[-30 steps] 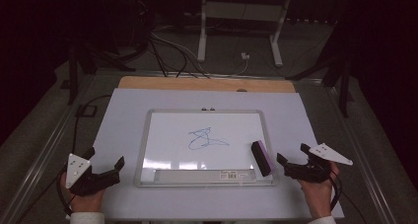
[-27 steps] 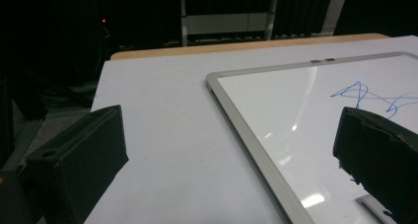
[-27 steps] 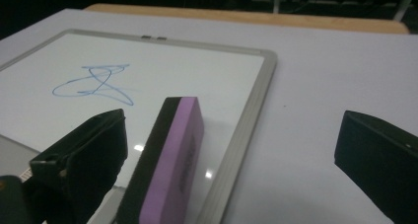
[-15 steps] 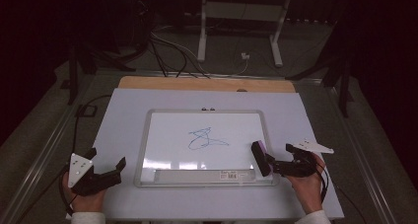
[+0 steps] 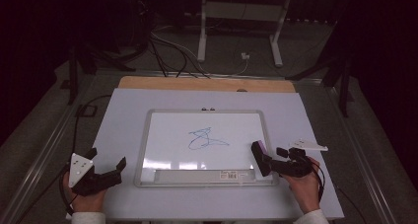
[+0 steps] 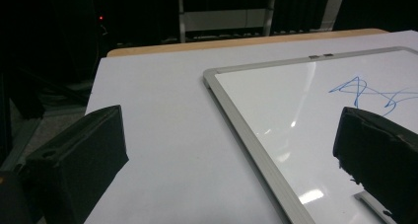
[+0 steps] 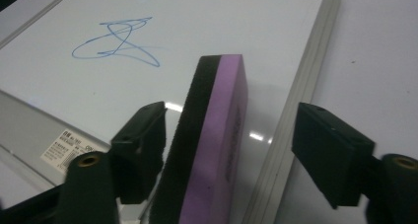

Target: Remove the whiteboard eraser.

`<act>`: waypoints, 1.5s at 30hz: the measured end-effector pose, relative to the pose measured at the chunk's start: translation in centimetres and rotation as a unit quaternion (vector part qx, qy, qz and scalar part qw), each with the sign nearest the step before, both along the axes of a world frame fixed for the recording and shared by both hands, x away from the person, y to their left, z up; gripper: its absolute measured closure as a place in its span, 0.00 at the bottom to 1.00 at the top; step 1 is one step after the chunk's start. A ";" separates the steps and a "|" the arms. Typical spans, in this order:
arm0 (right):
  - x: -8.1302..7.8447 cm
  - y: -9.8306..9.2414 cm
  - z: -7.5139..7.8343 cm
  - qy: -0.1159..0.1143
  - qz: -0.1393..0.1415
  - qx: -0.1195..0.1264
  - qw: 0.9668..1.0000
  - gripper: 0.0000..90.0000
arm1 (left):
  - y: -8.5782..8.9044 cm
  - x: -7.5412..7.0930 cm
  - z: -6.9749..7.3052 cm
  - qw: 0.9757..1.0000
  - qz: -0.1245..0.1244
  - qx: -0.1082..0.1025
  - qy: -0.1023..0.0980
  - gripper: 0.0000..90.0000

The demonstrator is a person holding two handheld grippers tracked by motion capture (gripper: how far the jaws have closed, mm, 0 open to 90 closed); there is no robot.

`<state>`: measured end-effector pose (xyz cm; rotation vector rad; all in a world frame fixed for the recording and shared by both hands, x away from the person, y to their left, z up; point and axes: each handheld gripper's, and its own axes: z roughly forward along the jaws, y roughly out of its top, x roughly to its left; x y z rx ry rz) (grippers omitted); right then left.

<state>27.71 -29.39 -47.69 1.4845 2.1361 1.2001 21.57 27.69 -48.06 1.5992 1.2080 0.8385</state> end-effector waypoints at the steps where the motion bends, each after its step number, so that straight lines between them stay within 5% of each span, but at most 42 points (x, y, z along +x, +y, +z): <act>1: 0.0 -0.1 0.0 0.001 -0.003 0.002 1.000 0.37 | 0.0 0.0 0.0 1.000 0.000 0.000 0.000 0.01; 13: 0.3 -0.3 -0.8 0.033 -0.014 0.017 0.999 0.39 | 0.0 0.0 0.1 1.000 -0.001 0.000 -0.001 0.01; 25: 0.9 1.3 -1.7 0.084 0.022 0.049 0.995 0.34 | 0.0 -0.1 0.1 1.000 0.000 -0.001 -0.001 0.01; 32: 0.9 1.6 -2.0 0.092 0.031 0.049 0.994 0.43 | 0.0 -0.1 0.1 1.000 0.001 -0.001 -0.002 0.01; 45: 0.8 1.6 -1.3 0.084 0.027 0.059 0.994 0.45 | -0.1 0.0 0.1 1.000 0.000 0.002 -0.002 0.01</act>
